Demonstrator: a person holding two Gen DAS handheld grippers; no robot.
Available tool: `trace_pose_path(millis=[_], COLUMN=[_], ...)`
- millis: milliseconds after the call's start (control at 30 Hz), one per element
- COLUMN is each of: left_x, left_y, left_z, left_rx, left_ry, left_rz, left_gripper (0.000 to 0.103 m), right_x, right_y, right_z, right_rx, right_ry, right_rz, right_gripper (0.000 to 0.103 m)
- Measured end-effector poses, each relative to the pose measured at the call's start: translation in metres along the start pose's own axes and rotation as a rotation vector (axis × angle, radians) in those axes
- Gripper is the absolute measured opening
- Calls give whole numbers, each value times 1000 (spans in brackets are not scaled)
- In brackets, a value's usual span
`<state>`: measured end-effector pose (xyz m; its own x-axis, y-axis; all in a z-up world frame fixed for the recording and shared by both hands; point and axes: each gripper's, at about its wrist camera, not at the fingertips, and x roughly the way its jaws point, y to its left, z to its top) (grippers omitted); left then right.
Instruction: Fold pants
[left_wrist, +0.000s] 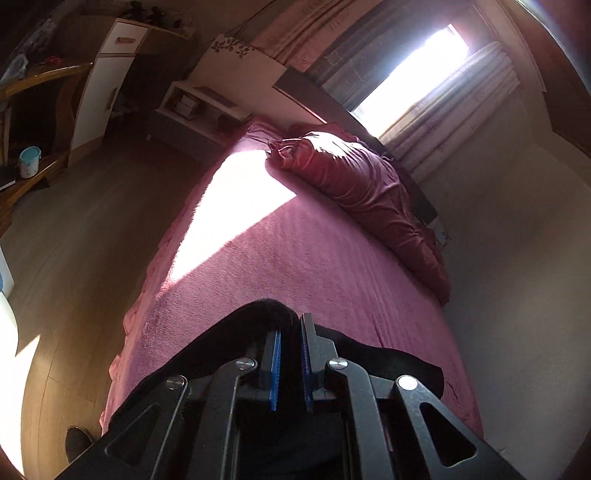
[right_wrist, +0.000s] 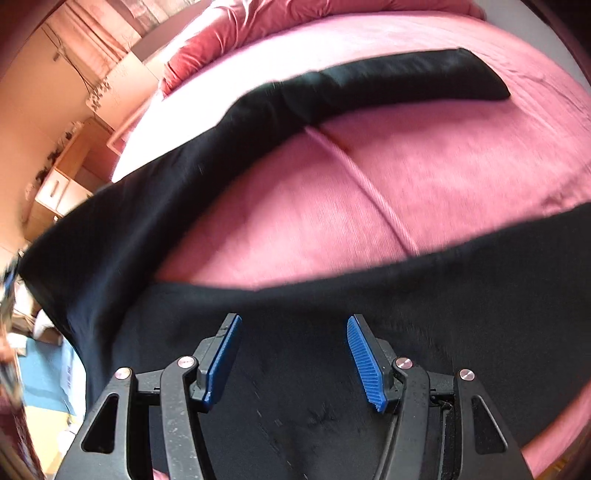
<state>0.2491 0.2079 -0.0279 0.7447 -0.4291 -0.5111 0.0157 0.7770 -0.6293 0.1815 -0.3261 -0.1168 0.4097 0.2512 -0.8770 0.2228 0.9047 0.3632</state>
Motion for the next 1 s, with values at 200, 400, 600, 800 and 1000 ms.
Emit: trace_pose_path(millis=[200,400,600,800,1000], left_x=[-45,-62,-68,-72,-62], left_y=[-25,-23,-18,-14,2], left_z=[-65,-120,-143,-147,-123], left_rx=[91,89,65,75,14], left_ry=[45,127,159,185,174], left_rz=[-113,-153,-168,-174,-131], left_gripper=[8,8,8,8,8], right_x=[1,15,40,82,89], right_y=[16,45,70,68,61], right_z=[52,108,153,187,201], right_rx=[14,44,94,139,137], right_ry=[-30,-35,-21,24,13], right_rz=[96,173,170,80,68], right_gripper=[56,48,47,36,9])
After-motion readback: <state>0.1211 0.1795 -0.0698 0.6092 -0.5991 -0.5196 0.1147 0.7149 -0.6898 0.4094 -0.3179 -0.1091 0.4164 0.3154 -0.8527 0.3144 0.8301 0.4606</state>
